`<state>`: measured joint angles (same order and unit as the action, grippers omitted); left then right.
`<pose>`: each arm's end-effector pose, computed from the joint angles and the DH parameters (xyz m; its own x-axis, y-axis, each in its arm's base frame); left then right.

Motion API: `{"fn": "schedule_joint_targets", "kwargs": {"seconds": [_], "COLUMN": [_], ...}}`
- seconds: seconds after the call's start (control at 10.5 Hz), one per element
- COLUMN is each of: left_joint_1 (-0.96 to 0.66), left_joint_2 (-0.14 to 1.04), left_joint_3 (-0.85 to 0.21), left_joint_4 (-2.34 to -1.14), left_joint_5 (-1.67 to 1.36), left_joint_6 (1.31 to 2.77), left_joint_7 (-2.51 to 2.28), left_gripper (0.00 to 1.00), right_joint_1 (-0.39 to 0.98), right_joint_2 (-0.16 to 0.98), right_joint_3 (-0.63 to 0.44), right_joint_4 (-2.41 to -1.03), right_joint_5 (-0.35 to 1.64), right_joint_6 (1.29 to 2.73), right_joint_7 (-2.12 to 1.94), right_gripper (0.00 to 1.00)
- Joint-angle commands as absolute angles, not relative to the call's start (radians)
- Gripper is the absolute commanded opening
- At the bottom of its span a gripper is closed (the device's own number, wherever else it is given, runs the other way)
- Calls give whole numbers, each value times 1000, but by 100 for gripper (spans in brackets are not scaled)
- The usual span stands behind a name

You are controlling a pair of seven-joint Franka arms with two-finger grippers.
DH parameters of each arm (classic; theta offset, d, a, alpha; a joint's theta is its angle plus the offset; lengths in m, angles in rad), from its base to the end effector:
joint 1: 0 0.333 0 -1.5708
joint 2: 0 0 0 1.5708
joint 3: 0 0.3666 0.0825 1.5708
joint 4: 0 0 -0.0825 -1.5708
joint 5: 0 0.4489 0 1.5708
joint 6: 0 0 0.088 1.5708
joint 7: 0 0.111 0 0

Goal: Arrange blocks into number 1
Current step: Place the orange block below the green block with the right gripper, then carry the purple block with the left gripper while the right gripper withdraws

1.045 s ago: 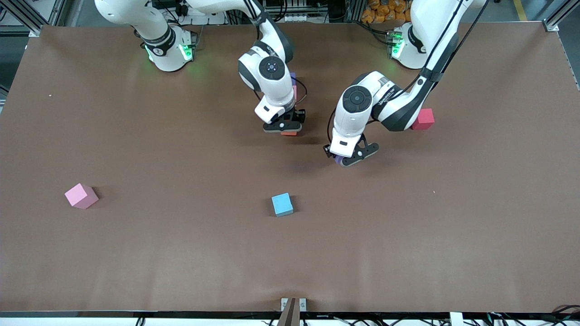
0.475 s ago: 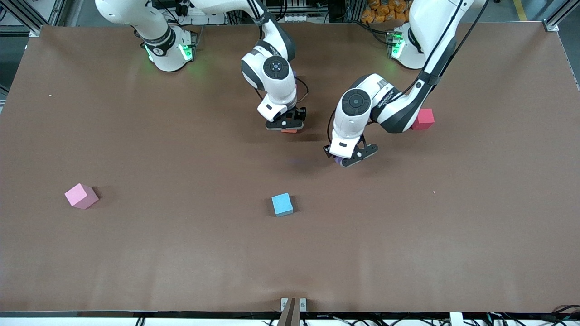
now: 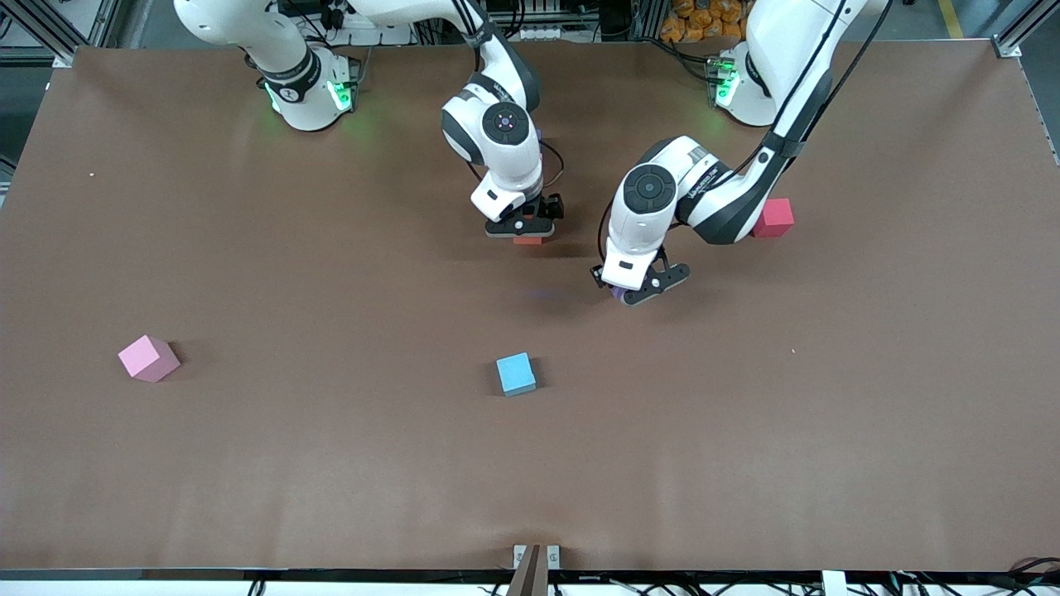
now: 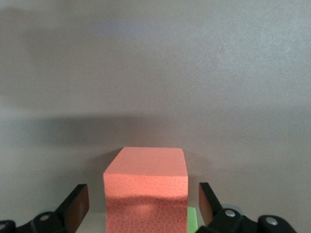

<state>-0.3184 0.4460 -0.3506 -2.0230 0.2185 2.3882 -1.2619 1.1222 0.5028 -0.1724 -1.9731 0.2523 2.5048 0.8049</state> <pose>0.5214 -0.4023 0.2274 0.8968 0.4421 -0.0201 0.4411 -0.8966 -0.0396 0.3951 0.5571 0.2087 0.9991 -0.0315 -0.0291 -0.0337 -0.9964 -0.0777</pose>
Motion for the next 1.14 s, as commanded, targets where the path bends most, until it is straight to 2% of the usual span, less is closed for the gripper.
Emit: {"fn": "schedule_joint_targets", "kwargs": {"seconds": [0.0,0.1,0.29,0.48,0.67,1.05], "left_joint_1": [-322,-325,-372,-438,-510,-627], "left_joint_2": [454,454,495,581,641,741], "left_joint_3": [-351,-351,-351,-351,-348,-337], "left_joint_4": [-2006,-1997,-1921,-1811,-1732,-1635], "left_joint_5": [249,249,249,248,249,275], "left_joint_6": [2376,2382,2382,2381,2376,2367], "left_joint_7": [-1258,-1258,-1258,-1267,-1266,-1264], "left_gripper": [0,0,0,0,0,0], "right_joint_1": [1074,1036,935,817,674,473], "right_joint_2": [396,338,226,132,100,113], "right_joint_3": [-175,-175,-173,-143,-97,-95], "right_joint_4": [-2021,-2060,-2077,-2065,-1972,-1682], "right_joint_5": [227,222,158,57,25,21], "right_joint_6": [2482,2465,2331,2228,2107,1843], "right_joint_7": [827,816,760,723,675,519], "right_gripper": [100,100,100,100,100,100]}}
